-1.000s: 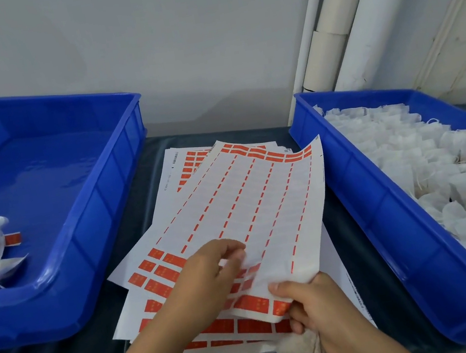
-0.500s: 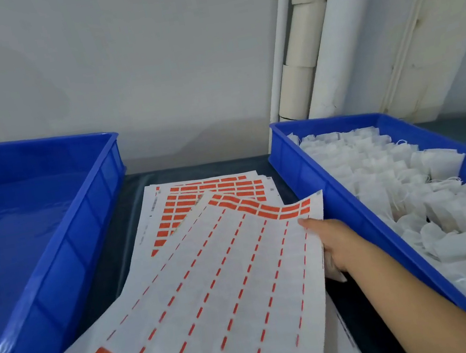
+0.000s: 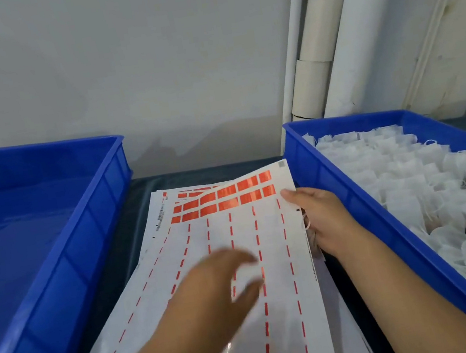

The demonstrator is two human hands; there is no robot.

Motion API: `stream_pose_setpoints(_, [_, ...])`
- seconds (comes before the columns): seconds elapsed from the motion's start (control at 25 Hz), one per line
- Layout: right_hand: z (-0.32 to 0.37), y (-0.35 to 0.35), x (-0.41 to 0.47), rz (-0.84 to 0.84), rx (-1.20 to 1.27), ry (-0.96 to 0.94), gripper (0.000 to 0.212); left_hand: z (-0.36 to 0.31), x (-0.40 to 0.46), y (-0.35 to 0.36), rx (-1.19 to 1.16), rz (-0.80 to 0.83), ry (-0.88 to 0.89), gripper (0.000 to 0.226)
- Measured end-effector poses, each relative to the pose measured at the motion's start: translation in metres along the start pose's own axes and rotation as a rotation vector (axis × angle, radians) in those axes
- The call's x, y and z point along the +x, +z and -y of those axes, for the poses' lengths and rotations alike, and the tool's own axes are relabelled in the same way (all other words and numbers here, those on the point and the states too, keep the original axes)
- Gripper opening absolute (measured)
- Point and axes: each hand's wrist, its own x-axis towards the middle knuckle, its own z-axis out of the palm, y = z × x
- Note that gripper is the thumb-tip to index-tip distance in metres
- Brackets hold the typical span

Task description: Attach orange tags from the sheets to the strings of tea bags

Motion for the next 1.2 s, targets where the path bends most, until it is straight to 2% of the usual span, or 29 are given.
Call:
stream_pose_setpoints(0.08, [0.004,0.007,-0.002,0.03,-0.029,-0.019,0.016,-0.03,0.058,-0.007,-0.137,-0.071,-0.037,0.039])
stream_pose_setpoints(0.16, [0.006,0.01,-0.002,0.038,-0.055,-0.019,0.018,-0.034,0.102,-0.005,-0.162,-0.204,-0.109,0.055])
stream_pose_setpoints(0.28, [0.004,0.01,0.0,0.07,-0.033,0.01,0.02,-0.021,0.125,0.01,-0.21,-0.128,-0.127,0.067])
stream_pose_setpoints(0.4, [0.001,0.011,0.003,0.12,0.019,0.01,0.014,-0.015,0.142,0.017,-0.237,-0.155,-0.064,0.057])
stream_pose_setpoints(0.52, [-0.002,0.012,0.008,0.145,0.015,-0.006,0.017,-0.01,0.141,0.023,-0.21,-0.194,0.019,0.043])
stream_pose_setpoints(0.68, [-0.007,0.01,0.012,0.144,-0.017,-0.045,0.022,-0.006,0.14,0.022,-0.234,-0.201,0.055,0.04])
stream_pose_setpoints(0.8, [-0.008,0.013,0.01,0.118,-0.073,-0.107,0.02,-0.007,0.138,0.018,-0.28,-0.219,0.058,0.042])
stream_pose_setpoints(1.0, [-0.008,0.022,0.003,-0.009,-0.208,-0.276,0.008,-0.013,0.132,0.013,-0.263,-0.25,0.043,0.03])
stream_pose_setpoints(1.2, [-0.007,0.025,-0.003,-0.073,-0.305,-0.397,0.012,-0.017,0.13,0.009,-0.206,-0.23,0.054,0.029])
